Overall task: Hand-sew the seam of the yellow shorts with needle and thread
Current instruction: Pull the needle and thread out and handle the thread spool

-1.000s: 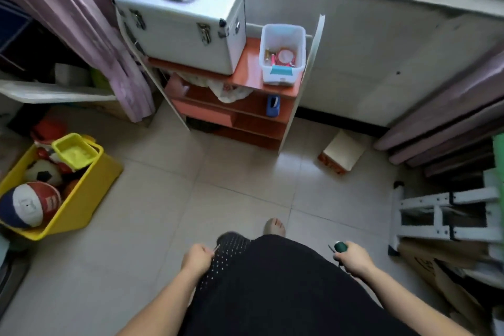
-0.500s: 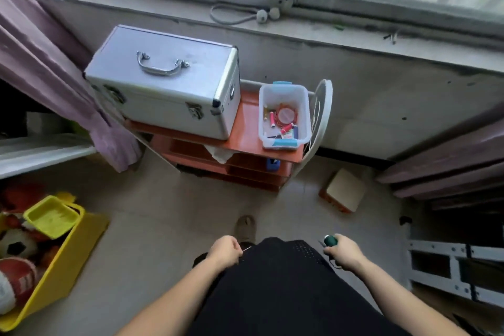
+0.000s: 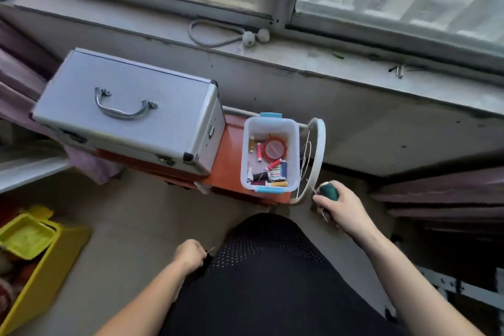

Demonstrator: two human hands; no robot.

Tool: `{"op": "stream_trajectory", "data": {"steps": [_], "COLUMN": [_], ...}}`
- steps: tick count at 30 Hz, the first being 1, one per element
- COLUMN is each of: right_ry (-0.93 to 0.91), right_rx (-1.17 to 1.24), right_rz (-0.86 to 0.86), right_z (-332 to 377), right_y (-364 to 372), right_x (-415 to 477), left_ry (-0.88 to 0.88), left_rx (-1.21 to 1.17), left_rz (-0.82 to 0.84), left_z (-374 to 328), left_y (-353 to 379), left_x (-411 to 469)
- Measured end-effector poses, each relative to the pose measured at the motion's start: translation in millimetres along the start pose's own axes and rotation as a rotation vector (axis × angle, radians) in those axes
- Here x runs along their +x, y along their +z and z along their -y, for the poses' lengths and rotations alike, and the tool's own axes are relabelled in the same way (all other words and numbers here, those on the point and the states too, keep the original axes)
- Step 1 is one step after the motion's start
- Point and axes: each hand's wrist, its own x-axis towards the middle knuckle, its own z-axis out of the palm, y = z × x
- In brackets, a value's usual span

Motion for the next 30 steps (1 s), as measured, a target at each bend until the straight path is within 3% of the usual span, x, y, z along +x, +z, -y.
{"op": "stream_trajectory", "data": {"steps": [5,8,16,22,26,30], "right_ry": [-0.115,-0.151,-0.044,0.168,0.290,0.403], "right_rx": [0.037,0.059,0.135,0.078,-0.080,-0.042], "right_rz": [0.108,0.143,0.211,0.202,0.143,0.066], "right_z": [55,73,83,63,46,33], "right_y": [-22,-25,-1,64,97,104], "right_x": [44,65,76,80,103,121], "left_ry": [0.060,0.100,0.308,0.129,0.037,-0.012], "left_rx": [-0.118,-0.311,-0.712,-0.587,-0.474,-0.457], "left_rz": [0.015,-0.029,-0.080,0.007,0.006,0.000], "left_z": [-52,-90,-185,-226,-233,-233], "left_y": [10,-3,-64,-49,-38,-31], "left_x": [-10,-22,-48,-10,14,29]}}
